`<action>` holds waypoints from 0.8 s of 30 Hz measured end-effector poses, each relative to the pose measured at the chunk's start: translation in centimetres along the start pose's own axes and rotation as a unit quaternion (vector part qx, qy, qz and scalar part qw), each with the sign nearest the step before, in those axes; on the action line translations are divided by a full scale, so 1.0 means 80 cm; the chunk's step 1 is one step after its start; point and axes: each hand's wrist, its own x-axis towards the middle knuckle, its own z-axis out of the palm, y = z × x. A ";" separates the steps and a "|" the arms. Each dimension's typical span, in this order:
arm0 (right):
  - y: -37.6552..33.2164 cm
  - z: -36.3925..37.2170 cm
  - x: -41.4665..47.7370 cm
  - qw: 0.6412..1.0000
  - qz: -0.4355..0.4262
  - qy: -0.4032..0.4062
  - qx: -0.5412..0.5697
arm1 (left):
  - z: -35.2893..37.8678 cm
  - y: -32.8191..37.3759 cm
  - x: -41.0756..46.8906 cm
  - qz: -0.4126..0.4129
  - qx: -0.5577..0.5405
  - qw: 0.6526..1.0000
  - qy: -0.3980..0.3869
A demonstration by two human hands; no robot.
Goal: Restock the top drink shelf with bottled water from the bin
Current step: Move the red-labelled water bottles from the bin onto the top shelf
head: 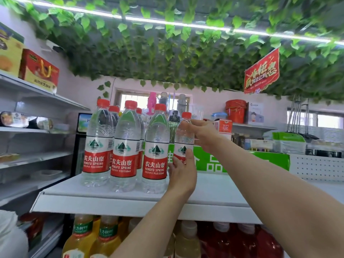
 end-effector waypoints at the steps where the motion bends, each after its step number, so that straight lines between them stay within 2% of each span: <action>1: 0.001 0.000 0.002 1.000 0.001 -0.005 0.002 | 0.000 0.000 0.000 -0.001 0.004 1.000 0.000; 11: 0.013 0.005 0.013 1.000 0.003 -0.021 0.019 | 0.003 0.001 0.005 -0.015 0.025 0.999 0.015; 24: 0.019 0.006 0.014 1.000 0.016 0.011 -0.004 | 0.010 -0.006 0.007 0.010 0.036 0.998 0.046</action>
